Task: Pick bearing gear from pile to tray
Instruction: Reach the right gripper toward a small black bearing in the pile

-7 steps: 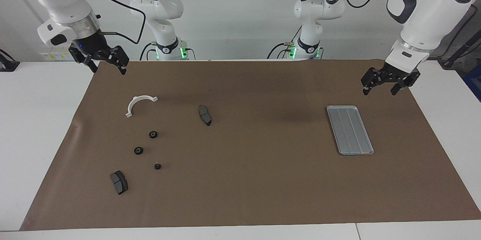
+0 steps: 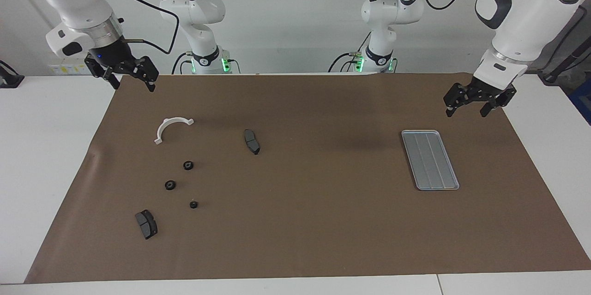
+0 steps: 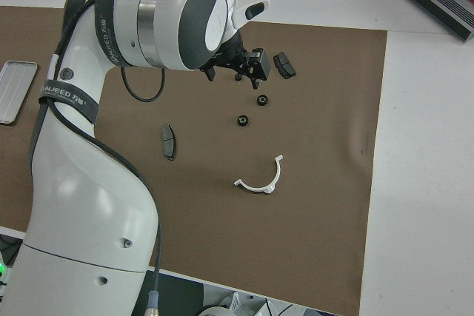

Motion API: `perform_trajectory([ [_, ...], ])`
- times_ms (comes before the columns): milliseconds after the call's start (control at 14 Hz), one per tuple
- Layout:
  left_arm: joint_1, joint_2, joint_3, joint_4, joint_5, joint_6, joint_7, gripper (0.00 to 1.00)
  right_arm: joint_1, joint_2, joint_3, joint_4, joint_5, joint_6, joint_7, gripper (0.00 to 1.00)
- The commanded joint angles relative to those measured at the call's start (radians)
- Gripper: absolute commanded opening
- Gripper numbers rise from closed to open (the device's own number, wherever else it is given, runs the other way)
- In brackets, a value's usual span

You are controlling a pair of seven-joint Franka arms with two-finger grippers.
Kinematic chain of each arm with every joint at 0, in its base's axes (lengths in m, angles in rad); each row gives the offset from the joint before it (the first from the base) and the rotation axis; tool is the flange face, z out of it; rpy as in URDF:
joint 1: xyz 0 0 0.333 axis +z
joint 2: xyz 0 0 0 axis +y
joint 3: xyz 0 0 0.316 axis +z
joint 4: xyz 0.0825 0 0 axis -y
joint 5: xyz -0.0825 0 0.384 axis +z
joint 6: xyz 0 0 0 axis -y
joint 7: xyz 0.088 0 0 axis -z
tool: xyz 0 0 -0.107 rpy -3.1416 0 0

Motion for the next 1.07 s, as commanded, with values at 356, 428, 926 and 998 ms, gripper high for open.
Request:
perform_trajectory([
  [356, -0.002, -0.032, 0.005, -0.037, -0.007, 0.006, 0.015, 1.0, -0.021, -0.023, 0.002, -0.094, -0.003, 0.135, -0.065, 1.0],
  [428, -0.002, -0.032, 0.007, -0.037, -0.007, 0.006, 0.015, 1.0, -0.021, 0.001, 0.002, -0.093, -0.003, 0.149, -0.065, 1.0],
  [926, 0.002, -0.032, 0.007, -0.037, -0.007, 0.006, 0.015, 1.0, -0.019, 0.299, 0.006, -0.047, 0.007, 0.397, -0.178, 1.0],
  [998, 0.002, -0.032, 0.007, -0.037, -0.007, 0.008, 0.014, 1.0, -0.015, 0.328, 0.006, -0.057, 0.007, 0.446, -0.197, 1.0],
])
